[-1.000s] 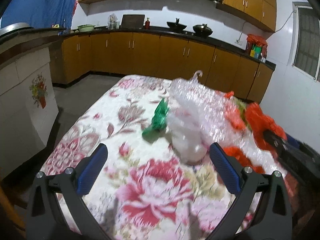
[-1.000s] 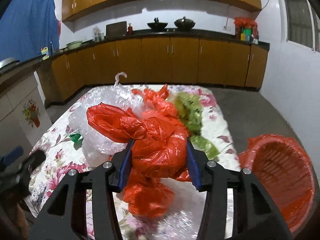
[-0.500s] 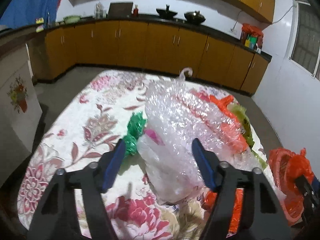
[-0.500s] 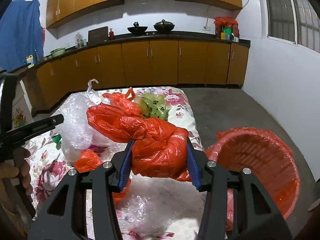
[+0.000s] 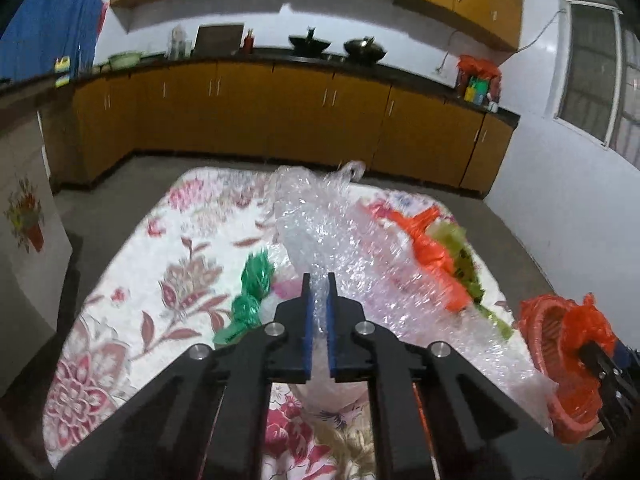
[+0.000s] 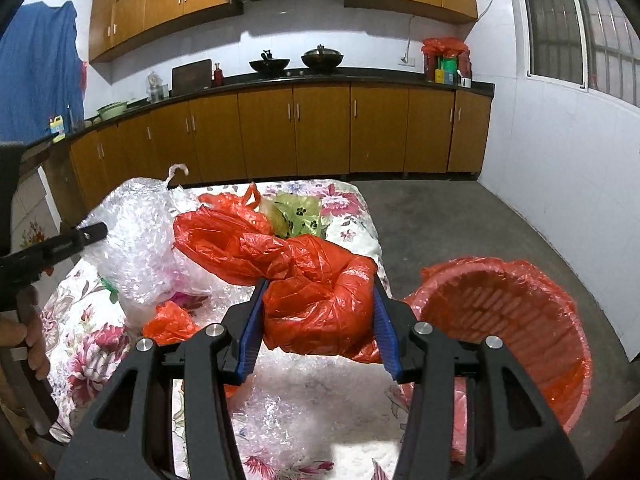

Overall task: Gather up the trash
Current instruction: 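Carry the red bag with the right tool over the basket while the left tool grasps bubble wrap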

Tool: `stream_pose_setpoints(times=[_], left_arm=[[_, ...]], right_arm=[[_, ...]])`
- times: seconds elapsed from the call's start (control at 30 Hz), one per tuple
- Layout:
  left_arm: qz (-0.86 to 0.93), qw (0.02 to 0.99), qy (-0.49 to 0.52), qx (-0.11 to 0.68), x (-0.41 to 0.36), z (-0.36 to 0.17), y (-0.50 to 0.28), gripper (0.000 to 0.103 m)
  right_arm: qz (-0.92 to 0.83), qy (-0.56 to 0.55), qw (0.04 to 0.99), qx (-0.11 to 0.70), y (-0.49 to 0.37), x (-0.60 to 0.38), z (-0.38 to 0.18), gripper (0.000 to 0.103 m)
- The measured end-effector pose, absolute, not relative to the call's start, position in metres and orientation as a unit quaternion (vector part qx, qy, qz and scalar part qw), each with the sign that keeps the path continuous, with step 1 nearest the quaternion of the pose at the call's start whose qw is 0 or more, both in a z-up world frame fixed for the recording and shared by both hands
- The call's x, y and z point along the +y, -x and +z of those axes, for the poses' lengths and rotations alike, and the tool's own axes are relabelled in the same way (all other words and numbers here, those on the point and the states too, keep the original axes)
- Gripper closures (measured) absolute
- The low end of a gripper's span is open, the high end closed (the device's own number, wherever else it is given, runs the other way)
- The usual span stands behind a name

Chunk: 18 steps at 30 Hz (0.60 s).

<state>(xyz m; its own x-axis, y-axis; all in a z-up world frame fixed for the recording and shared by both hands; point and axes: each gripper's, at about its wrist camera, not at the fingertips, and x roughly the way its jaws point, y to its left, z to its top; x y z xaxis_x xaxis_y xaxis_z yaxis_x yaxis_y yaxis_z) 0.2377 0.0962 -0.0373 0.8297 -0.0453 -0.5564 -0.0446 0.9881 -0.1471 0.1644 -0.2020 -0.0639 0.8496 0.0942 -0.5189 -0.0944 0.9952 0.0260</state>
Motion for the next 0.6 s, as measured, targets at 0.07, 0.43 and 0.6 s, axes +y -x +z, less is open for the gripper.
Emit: stream_pose_setpoints(times=[0.07,0.43,0.6], left_arm=[[-0.002,0.957,0.071,0.280,0.095,-0.029,-0.230,0.096],[-0.032,0.970,0.066,0.232,0.084,0.017,-0.191,0.096],[-0.071,0.971,0.062,0.220,0.056,0.028,-0.180,0.096]], right_arm=[[0.049,0.000,0.963,0.266,-0.161,-0.203,-0.061,0.054],[0.035,-0.008,0.969,0.246,-0.146,-0.221,-0.046,0.054],[0.012,-0.014,0.971,0.237,-0.138,-0.239,-0.040,0.054]])
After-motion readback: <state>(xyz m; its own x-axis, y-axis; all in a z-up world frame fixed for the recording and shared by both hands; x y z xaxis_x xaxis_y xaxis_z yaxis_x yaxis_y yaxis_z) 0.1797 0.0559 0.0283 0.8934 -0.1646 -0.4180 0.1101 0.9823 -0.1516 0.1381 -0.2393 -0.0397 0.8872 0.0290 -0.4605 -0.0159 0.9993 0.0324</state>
